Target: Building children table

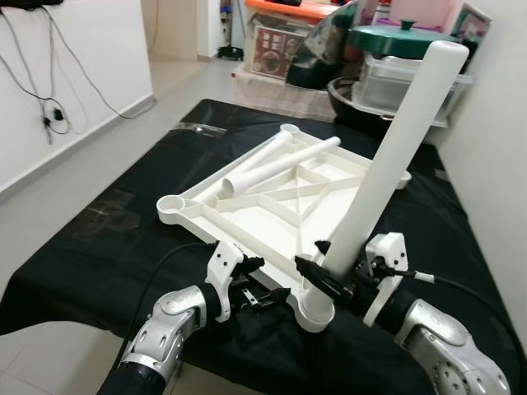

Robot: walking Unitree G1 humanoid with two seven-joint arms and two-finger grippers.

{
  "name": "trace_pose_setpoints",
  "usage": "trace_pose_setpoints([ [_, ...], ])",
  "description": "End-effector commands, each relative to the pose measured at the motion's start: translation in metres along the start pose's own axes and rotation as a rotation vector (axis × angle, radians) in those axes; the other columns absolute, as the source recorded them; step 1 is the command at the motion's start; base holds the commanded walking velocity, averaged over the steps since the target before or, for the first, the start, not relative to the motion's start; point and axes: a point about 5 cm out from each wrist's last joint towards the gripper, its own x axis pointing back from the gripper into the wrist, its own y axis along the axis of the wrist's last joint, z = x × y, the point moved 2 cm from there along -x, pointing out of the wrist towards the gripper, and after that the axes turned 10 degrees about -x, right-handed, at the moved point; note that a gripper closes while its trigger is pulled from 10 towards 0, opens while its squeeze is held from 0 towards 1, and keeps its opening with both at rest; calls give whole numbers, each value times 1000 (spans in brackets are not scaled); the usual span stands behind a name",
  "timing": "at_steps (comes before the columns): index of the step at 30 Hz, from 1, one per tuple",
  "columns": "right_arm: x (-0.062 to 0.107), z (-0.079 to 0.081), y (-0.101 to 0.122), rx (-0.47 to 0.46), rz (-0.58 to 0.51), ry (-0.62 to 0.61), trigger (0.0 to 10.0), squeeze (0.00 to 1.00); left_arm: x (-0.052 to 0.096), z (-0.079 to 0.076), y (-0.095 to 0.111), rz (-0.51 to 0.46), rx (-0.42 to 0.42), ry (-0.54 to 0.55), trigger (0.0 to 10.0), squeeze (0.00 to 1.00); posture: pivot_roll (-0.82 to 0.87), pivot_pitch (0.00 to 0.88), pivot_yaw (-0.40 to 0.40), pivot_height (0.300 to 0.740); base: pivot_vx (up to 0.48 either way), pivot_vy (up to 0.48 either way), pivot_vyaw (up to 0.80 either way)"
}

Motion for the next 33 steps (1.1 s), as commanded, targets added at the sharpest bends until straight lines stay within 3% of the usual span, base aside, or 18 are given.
trace_pose_setpoints([
  [1, 0, -10, -14, -29, 48, -77, 0, 0, -1, -2, -2, 9, -4, -3, 10000, 0, 137, 0, -133, 740, 0, 0, 0],
  [2, -3, -22, -17, -31, 46, -180, 0, 0, 0, -2, -2, 10, -4, -1, 10000, 0, 137, 0, -131, 740, 0, 0, 0],
  [4, 17, -75, -22, -124, -18, -692, 0, 0, 2, -1, -3, 16, -3, 0, 10000, 0, 131, 0, -122, 740, 0, 0, 0],
  [5, 17, -75, -22, -124, -18, -692, 0, 0, 2, -1, -3, 16, -3, 0, 10000, 0, 131, 0, -122, 740, 0, 0, 0],
  [7, 54, -103, -31, -207, -94, -1070, 0, 0, 2, -1, -3, 20, -6, -4, 10000, 0, 130, 0, -119, 740, 0, 0, 0],
  [9, 89, -109, -35, -194, -166, -1286, 0, 0, 1, -1, -2, 20, -7, -5, 10000, 0, 125, 0, -112, 740, 0, 0, 0],
  [11, 89, -109, -35, -194, -166, -1286, 0, 0, 1, -1, -2, 20, -7, -5, 10000, 0, 125, 0, -112, 740, 0, 0, 0],
  [12, 100, -109, -35, -170, -191, -1349, 0, 0, 1, 0, -2, 19, -7, -4, 10000, 0, 125, 0, -112, 740, 0, 0, 0],
  [14, 102, -103, -35, -173, -203, -1339, 0, 0, 0, -1, -2, 18, -7, -10, 10000, 0, 112, 0, -105, 740, 0, 0, 0],
  [15, 93, -96, -33, -172, -219, -1265, 9647, 0, -1, -2, -2, 19, -8, -16, 10000, 0, 108, 0, -102, 740, 0, 0, 0],
  [16, 65, -75, -17, -165, -312, -1011, 10000, 0, -2, -2, -2, 20, -6, -22, 10000, 0, 104, 0, -95, 740, 0, 0, 0],
  [17, 59, -69, -12, -158, -336, -952, 10000, 992, -2, -2, -2, 20, -6, -22, 10000, 0, 104, 0, -95, 740, 0, 0, 0],
  [18, 59, -69, -12, -158, -336, -952, 10000, 992, -2, -2, -2, 20, -6, -22, 10000, 0, 104, 0, -95, 740, 0, 0, 0],
  [21, 37, -53, 7, -167, -399, -740, 10000, 1000, -3, -3, -2, 19, -5, -27, 10000, 0, 109, 0, -103, 740, 0, 0, 0],
  [24, 28, -48, 13, -168, -387, -657, 10000, 929, -2, -2, -2, 19, -7, -23, 10000, 0, 113, 0, -105, 740, 0, 0, 0],
  [25, 19, -43, 18, -159, -352, -546, 10000, 0, -1, -1, -2, 19, -7, -17, 10000, 0, 116, 0, -107, 740, 0, 0, 0],
  [31, 8, -20, 28, -118, -259, -234, 10000, 0, 0, 0, -3, 20, -7, -12, 10000, 0, 121, 0, -116, 740, 0, 0, 0],
  [33, 7, -7, 20, -82, -147, -32, 10000, 0, 0, -1, -4, 18, -5, -7, 10000, 0, 129, 0, -123, 740, 0, 0, 0],
])
